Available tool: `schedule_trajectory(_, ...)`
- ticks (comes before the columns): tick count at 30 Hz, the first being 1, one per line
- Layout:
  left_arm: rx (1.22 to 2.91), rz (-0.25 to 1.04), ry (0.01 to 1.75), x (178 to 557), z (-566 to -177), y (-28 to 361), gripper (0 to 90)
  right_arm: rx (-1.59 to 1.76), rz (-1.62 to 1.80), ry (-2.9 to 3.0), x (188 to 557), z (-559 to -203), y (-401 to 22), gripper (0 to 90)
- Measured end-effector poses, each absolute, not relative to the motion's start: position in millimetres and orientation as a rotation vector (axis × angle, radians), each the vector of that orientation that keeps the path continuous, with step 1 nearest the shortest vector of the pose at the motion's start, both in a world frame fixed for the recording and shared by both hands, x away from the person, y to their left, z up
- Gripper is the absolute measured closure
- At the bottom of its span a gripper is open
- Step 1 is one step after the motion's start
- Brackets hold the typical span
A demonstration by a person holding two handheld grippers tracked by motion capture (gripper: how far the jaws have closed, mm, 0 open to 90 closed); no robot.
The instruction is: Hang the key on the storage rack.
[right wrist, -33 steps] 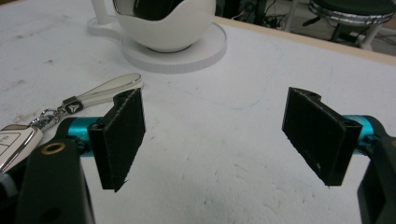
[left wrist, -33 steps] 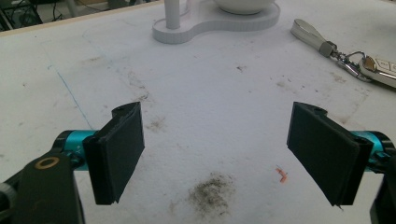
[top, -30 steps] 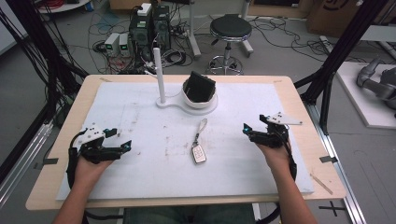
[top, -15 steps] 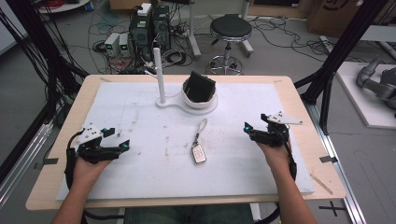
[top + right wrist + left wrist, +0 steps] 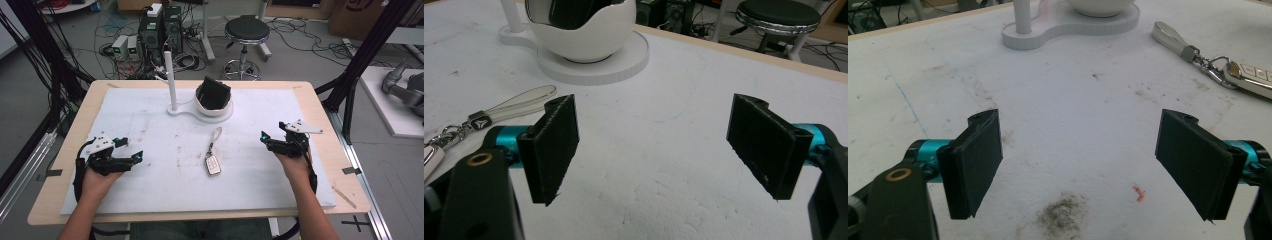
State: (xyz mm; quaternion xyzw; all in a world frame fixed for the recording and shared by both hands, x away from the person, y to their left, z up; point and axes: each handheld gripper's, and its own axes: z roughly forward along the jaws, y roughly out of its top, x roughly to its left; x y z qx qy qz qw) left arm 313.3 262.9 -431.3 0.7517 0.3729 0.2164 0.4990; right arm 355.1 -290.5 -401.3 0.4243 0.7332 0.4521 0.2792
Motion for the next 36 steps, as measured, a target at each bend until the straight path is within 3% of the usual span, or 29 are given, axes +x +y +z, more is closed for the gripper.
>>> schedule_trajectory(9,1.794,0.447,0.888,318.6,-416.9,237.0,18.8,1.128,1.226,1.954,357.6,-399.8,-289.8,21.2)
schedule_trajectory(19,1.886,0.415,0.820,346.9,-405.0,162.3,18.9,1.144,1.230,1.952,361.6,-401.7,-291.0,21.3)
schedule_trajectory(24,1.930,0.395,0.795,361.5,-408.5,120.5,18.8,1.142,1.232,1.953,361.5,-401.6,-290.9,21.2)
schedule_trajectory(36,2.005,0.333,0.828,389.6,-427.8,65.3,18.9,1.153,1.236,1.954,361.0,-401.5,-292.6,21.2)
